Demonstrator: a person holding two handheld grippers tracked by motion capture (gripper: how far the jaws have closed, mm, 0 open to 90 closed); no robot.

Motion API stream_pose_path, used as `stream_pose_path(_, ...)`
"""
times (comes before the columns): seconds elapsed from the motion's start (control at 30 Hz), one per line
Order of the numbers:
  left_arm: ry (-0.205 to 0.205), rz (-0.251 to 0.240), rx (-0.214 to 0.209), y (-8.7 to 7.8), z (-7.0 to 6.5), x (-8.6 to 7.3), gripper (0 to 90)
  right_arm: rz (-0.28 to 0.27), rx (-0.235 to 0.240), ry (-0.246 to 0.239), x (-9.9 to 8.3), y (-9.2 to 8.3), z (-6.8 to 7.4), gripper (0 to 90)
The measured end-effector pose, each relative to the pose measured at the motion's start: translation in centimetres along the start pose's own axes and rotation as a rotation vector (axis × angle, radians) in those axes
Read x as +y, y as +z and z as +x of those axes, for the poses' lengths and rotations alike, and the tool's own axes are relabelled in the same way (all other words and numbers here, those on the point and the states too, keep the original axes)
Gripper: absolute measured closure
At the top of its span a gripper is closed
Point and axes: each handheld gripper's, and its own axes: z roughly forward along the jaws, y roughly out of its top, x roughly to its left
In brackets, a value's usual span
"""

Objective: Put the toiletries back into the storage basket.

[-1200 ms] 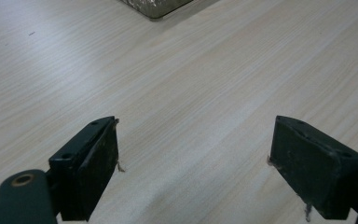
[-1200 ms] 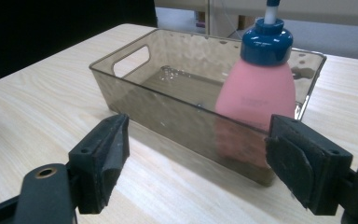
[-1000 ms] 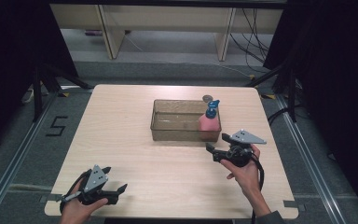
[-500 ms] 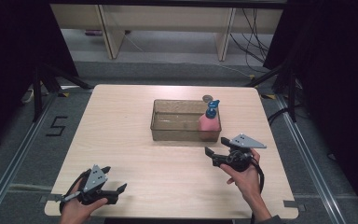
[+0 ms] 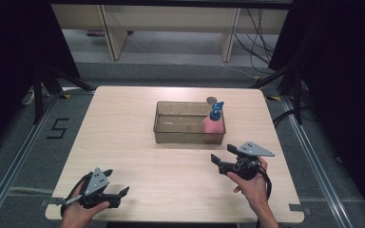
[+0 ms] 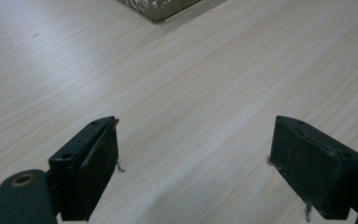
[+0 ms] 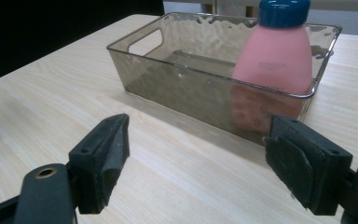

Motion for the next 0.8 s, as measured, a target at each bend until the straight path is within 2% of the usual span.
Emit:
stream_pose_path(0.03, 0.002, 0.0, 0.0, 0.0, 0.0, 0.0, 14.9, 0.017, 0.013, 0.012, 0.0, -0.2, 0.1, 22.7)
stream_pose_path(0.07, 0.001, -0.002, 0.002, 0.0, 0.0, 0.0, 14.9, 0.026, 0.025, 0.053, -0.1, -0.2, 0.4, 22.6)
stream_pose_path(0.1, 0.003, 0.005, 0.002, 0.0, 0.0, 0.0, 14.9, 0.016, 0.025, 0.009, -0.1, -0.2, 0.2, 22.6)
stream_pose_path(0.13, 0.002, 0.004, 0.003, 0.0, -0.1, 0.0, 14.9, 0.026, 0.013, -0.001, -0.2, -0.3, 0.2, 22.3)
stream_pose_path(0.2, 0.005, 0.005, 0.008, -0.1, -0.1, 0.0, 14.9, 0.021, 0.036, 0.013, -0.2, -0.3, 0.5, 22.4)
stream_pose_path(0.23, 0.003, 0.004, 0.007, 0.0, -0.1, 0.0, 14.8, 0.03, 0.034, 0.041, -0.3, -0.4, 0.7, 22.4)
stream_pose_path(0.27, 0.009, 0.009, 0.008, -0.1, -0.1, 0.0, 14.9, 0.021, 0.033, 0.004, -0.4, -0.3, 0.6, 22.4)
stream_pose_path(0.3, 0.009, 0.008, 0.004, -0.1, -0.1, 0.0, 14.8, 0.019, 0.03, 0.001, -0.4, -0.4, 0.6, 22.4)
stream_pose_path(0.33, 0.003, 0.001, 0.003, 0.0, -0.1, 0.0, 14.9, 0.017, 0.042, 0.024, -0.5, -0.4, 0.9, 22.4)
stream_pose_path(0.4, 0.002, 0.003, 0.007, 0.0, -0.1, 0.0, 14.9, 0.011, 0.04, 0.003, -0.6, -0.4, 0.8, 22.4)
stream_pose_path(0.47, 0.001, 0.004, 0.007, 0.0, -0.1, 0.0, 14.9, 0.021, 0.041, 0.004, -0.7, -0.6, 0.9, 22.4)
stream_pose_path(0.5, 0.003, 0.004, 0.007, 0.0, -0.1, 0.0, 14.8, 0.033, 0.061, 0.05, -0.8, -0.7, 1.3, 22.4)
stream_pose_path(0.53, 0.003, 0.006, 0.008, -0.1, -0.1, 0.0, 14.8, 0.033, 0.061, 0.05, -0.8, -0.7, 1.3, 22.4)
stream_pose_path(0.57, 0.011, 0.007, 0.004, -0.1, -0.1, 0.1, 14.9, 0.023, 0.055, 0.015, -0.8, -0.6, 1.1, 22.4)
stream_pose_path(0.6, 0.011, 0.006, 0.004, -0.1, -0.1, 0.1, 14.9, 0.027, 0.059, 0.017, -0.9, -0.7, 1.2, 22.4)
stream_pose_path(0.63, 0.01, 0.007, 0.004, -0.1, 0.0, 0.1, 14.8, 0.038, 0.063, 0.048, -0.9, -0.8, 1.5, 22.4)
stream_pose_path(0.67, 0.005, 0.003, 0.004, -0.1, -0.1, 0.1, 14.9, 0.022, 0.053, 0.012, -1.0, -0.7, 1.3, 22.4)
stream_pose_path(0.7, 0.011, 0.006, 0.003, -0.1, 0.0, 0.0, 14.8, 0.018, 0.065, 0.009, -1.0, -0.7, 1.3, 22.4)
stream_pose_path(0.77, 0.009, 0.006, 0.003, -0.1, -0.1, 0.0, 14.9, 0.022, 0.057, -0.01, -1.0, -0.9, 1.2, 22.4)
stream_pose_path(0.8, 0.01, 0.01, 0.005, -0.1, -0.1, 0.1, 14.8, 0.035, 0.069, 0.018, -1.1, -1.0, 1.5, 22.4)
